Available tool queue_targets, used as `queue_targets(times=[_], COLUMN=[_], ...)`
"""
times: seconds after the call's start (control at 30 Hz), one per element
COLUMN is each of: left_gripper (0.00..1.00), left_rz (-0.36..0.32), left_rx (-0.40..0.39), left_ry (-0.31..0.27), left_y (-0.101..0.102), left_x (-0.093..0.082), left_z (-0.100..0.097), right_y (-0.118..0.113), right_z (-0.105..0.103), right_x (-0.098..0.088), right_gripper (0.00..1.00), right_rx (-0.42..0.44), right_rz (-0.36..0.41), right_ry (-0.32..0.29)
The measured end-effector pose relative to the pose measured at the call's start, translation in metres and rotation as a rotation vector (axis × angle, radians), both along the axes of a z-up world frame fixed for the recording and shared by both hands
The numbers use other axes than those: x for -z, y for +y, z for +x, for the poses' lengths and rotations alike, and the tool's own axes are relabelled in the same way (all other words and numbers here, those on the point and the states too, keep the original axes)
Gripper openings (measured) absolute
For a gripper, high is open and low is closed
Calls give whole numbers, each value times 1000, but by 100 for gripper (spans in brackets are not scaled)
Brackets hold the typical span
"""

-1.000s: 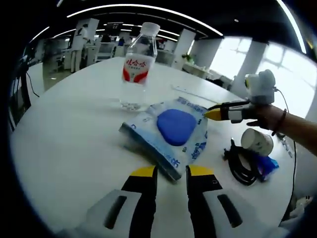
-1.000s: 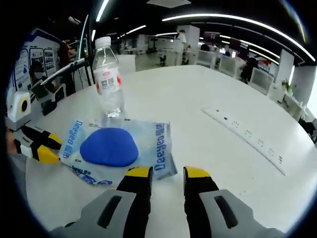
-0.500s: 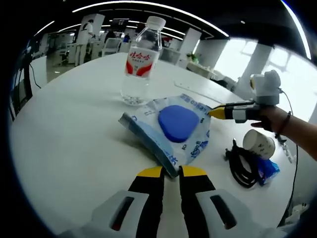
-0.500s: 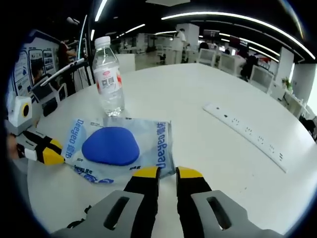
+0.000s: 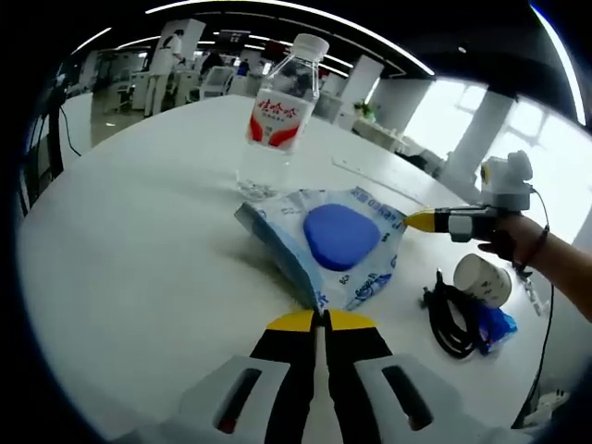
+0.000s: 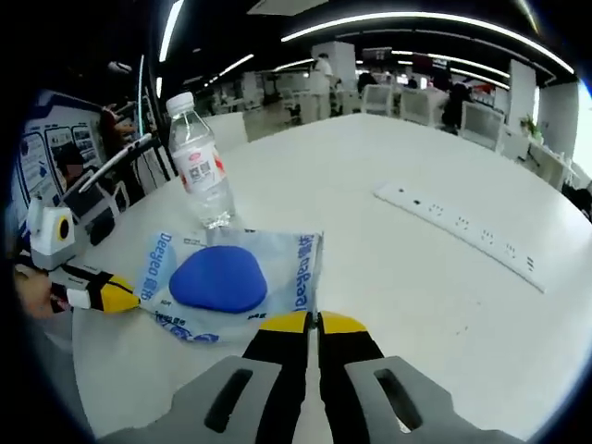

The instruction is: Arrange the tabletop items into an orderly group along one side of the table until the central work area is clear of visible clutter.

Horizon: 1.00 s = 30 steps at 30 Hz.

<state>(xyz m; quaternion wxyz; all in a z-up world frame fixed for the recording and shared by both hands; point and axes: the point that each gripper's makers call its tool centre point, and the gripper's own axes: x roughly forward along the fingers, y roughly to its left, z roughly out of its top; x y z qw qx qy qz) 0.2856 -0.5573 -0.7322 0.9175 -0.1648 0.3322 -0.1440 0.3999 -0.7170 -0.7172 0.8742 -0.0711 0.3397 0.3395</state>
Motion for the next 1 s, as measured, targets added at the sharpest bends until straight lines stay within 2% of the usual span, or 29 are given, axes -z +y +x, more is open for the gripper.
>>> queue_targets(times=[0.2, 0.53, 1.0], left_gripper=[0, 0, 0], left_rz=[5, 18, 22], left_rx=[2, 28, 71], left_ry=[-6, -53, -117], left_y=[8, 8, -2], left_x=[-2, -14, -35], left_z=[3, 7, 21], right_y=[2, -1, -25], right_z=[-8, -19, -25], right_x=[-3, -11, -41], right_gripper=[0, 0, 0], right_rx=[-30, -59, 31], right_rz=[-4, -75, -13], right_ry=[12, -8, -19])
